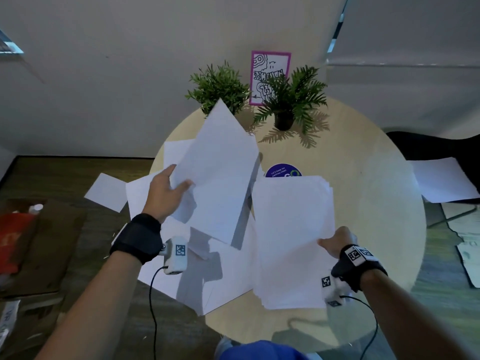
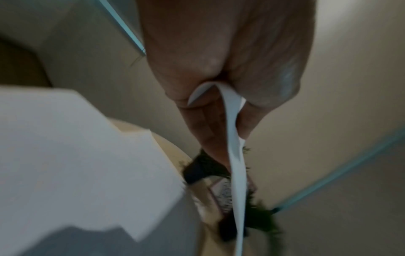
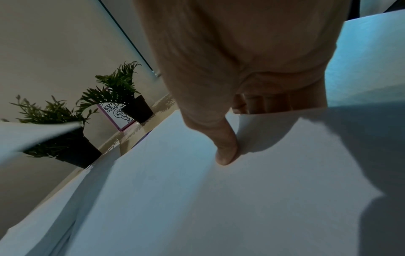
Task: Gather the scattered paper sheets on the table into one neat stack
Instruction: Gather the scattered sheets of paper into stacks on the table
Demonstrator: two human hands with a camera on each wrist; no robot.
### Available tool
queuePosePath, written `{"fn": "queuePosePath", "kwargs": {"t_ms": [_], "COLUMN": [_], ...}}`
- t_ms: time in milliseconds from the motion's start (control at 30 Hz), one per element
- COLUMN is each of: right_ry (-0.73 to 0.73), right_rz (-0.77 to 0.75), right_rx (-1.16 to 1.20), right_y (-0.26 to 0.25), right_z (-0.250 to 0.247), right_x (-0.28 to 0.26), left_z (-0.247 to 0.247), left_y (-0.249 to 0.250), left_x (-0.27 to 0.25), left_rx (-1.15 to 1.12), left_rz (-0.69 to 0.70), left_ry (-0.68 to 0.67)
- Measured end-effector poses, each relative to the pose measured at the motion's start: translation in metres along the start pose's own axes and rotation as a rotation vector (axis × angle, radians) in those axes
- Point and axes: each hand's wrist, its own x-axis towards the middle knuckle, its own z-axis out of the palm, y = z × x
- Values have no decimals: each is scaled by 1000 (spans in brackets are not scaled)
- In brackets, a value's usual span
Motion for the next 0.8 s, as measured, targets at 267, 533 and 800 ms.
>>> {"fn": "queuePosePath", "kwargs": {"t_ms": [267, 533, 800], "right_ry": [-45, -128, -171], "right_rz": [-9, -34, -3], "right_rx": [14, 68, 222], "right_y": [7, 21, 30], "right_z": [-1, -3, -1], "right_x": [4, 23, 29], "left_z": [92, 204, 225], "left_y": [21, -45, -56], "left_x": [-52, -112, -121], "left_rx": [-441, -94, 212], "left_rz": [-140, -428, -410], "left_ry": [102, -48, -237]}}
